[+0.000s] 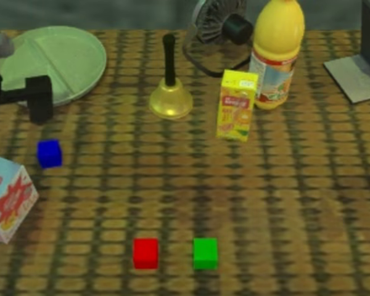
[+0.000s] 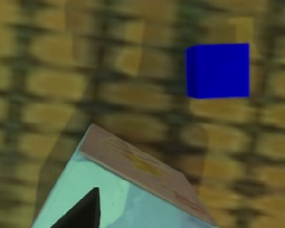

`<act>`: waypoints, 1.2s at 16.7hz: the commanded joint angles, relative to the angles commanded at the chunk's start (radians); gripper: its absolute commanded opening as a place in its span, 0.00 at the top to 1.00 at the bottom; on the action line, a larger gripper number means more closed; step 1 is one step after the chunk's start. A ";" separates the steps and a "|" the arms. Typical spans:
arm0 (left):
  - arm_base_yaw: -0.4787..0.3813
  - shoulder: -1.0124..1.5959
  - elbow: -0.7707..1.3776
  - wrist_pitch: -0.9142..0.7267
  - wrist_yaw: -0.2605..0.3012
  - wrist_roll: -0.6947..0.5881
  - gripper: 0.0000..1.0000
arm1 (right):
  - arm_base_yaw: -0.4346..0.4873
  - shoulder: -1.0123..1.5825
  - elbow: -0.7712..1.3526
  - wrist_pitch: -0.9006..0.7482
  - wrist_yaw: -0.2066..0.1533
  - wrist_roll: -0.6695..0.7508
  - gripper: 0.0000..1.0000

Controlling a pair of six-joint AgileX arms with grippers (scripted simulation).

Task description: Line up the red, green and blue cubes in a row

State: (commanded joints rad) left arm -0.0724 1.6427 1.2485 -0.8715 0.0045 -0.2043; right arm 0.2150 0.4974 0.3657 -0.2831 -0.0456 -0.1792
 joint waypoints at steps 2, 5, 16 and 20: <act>-0.007 0.171 0.136 -0.085 0.000 -0.021 0.00 | -0.070 -0.166 -0.128 0.084 0.009 0.054 0.00; -0.014 0.367 0.305 -0.178 -0.001 -0.047 0.00 | -0.150 -0.363 -0.271 0.193 0.025 0.123 0.00; -0.015 0.514 0.426 -0.218 -0.002 -0.065 0.00 | -0.205 -0.497 -0.366 0.283 0.046 0.179 0.00; -0.017 0.569 0.350 -0.082 -0.001 -0.064 0.00 | -0.205 -0.497 -0.366 0.283 0.046 0.179 0.00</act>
State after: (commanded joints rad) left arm -0.0891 2.2113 1.5982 -0.9535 0.0032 -0.2686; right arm 0.0100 0.0000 0.0000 0.0000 0.0000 0.0000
